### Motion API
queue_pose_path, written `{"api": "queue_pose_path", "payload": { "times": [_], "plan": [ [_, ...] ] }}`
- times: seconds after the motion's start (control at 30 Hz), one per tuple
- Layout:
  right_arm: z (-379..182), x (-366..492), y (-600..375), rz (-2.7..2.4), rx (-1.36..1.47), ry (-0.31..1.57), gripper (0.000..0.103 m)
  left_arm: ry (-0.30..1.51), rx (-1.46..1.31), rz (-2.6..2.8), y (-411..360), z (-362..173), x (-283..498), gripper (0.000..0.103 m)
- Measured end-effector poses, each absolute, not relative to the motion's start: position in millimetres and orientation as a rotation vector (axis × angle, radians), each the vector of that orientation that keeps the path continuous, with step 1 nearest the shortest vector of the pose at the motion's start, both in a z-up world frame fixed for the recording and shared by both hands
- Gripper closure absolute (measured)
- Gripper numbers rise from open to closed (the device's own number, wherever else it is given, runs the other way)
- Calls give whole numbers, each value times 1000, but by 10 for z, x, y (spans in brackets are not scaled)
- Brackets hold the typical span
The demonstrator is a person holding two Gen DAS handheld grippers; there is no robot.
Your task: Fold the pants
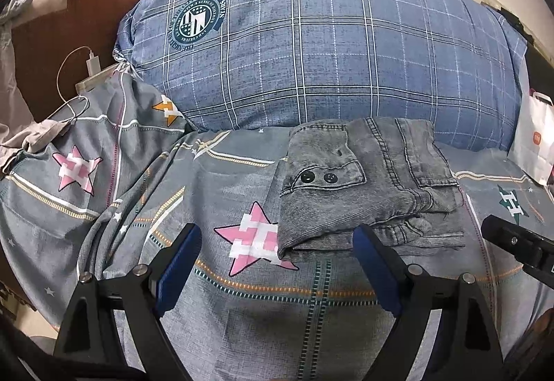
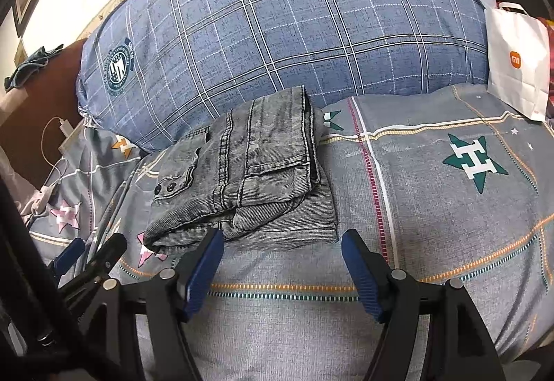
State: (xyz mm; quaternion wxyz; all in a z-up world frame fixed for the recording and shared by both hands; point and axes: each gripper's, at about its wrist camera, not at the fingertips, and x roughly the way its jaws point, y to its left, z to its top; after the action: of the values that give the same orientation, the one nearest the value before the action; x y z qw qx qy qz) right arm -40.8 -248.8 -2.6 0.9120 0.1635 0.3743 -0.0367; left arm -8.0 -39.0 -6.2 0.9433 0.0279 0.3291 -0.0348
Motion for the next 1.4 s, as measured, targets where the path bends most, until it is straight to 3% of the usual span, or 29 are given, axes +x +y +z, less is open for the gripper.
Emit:
{"api": "queue_pose_path", "payload": {
  "times": [1.4],
  "plan": [
    [-5,-399,-2456,-60,313,757,29,673,61,-62,-376,-69,-63,14]
  ]
}}
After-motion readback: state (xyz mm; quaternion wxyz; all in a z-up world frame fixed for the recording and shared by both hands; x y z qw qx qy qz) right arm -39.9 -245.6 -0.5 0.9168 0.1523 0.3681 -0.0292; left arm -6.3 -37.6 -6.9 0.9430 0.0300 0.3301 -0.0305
